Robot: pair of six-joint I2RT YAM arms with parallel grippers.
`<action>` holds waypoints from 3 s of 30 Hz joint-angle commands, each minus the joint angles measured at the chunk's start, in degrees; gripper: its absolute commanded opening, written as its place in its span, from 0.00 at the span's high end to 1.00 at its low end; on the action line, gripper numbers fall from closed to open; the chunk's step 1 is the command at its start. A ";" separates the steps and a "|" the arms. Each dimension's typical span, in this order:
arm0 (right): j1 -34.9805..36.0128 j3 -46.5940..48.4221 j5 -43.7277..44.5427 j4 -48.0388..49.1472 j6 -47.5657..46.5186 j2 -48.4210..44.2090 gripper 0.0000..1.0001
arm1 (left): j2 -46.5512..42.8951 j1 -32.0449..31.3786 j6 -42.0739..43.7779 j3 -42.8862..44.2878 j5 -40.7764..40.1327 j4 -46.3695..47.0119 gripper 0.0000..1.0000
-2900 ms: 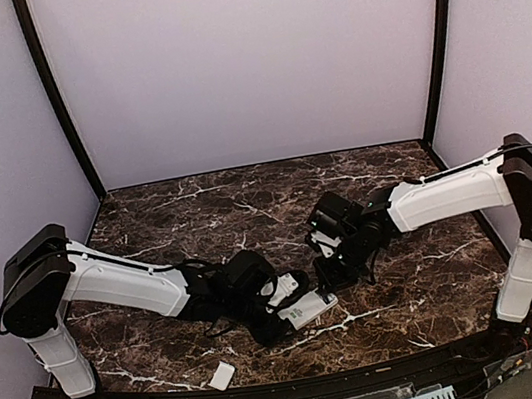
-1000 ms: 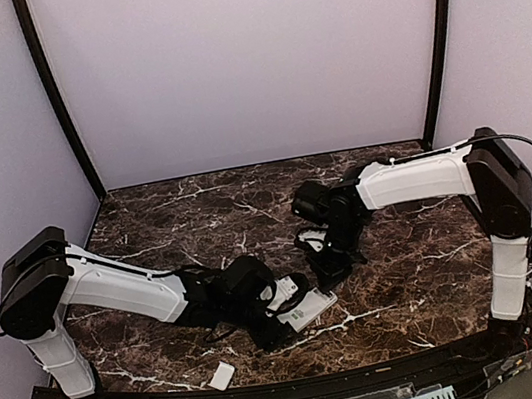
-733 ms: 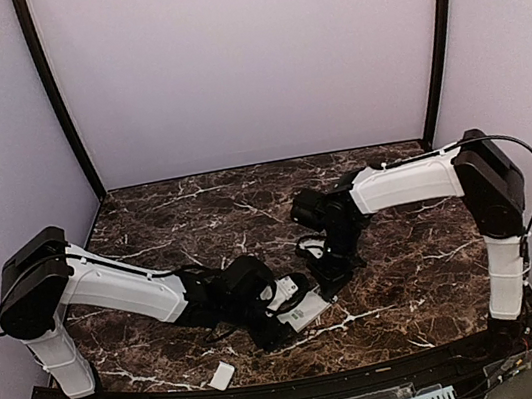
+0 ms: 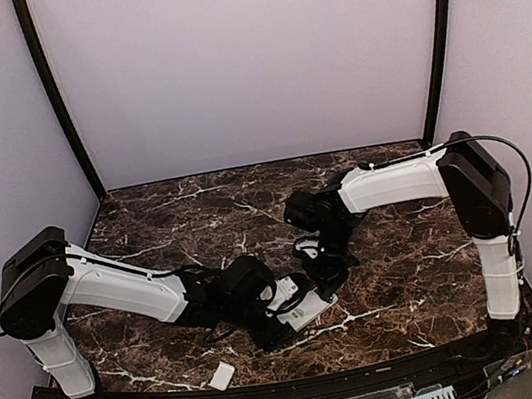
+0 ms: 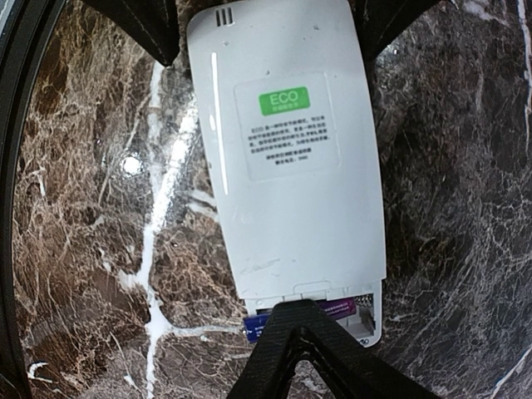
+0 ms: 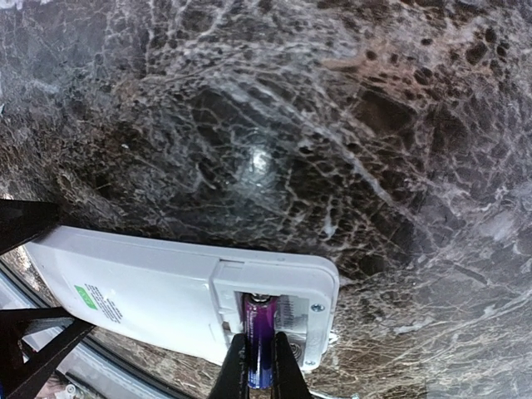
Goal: Load the batteries into the remote control
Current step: Load the battery into the battery compartment.
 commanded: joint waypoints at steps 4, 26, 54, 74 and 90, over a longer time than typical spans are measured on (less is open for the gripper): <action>0.24 0.39 -0.57 4.20 1.89 1.72 1.00 | 3.57 -0.02 0.93 -1.25 -0.64 -7.18 0.28; -0.93 -3.57 -1.53 15.31 3.76 2.01 1.00 | 9.89 4.46 6.79 3.65 10.51 -6.63 0.37; -1.59 -8.41 2.68 33.58 13.72 -1.35 1.00 | 12.49 2.44 9.91 5.41 12.96 -8.78 0.62; -1.48 -10.50 4.67 29.49 14.01 -3.74 0.98 | 12.51 2.53 9.91 5.25 11.68 -9.07 0.63; -1.45 -12.16 3.95 27.64 14.31 -6.55 0.87 | 13.89 4.11 11.93 6.46 10.83 -9.39 0.64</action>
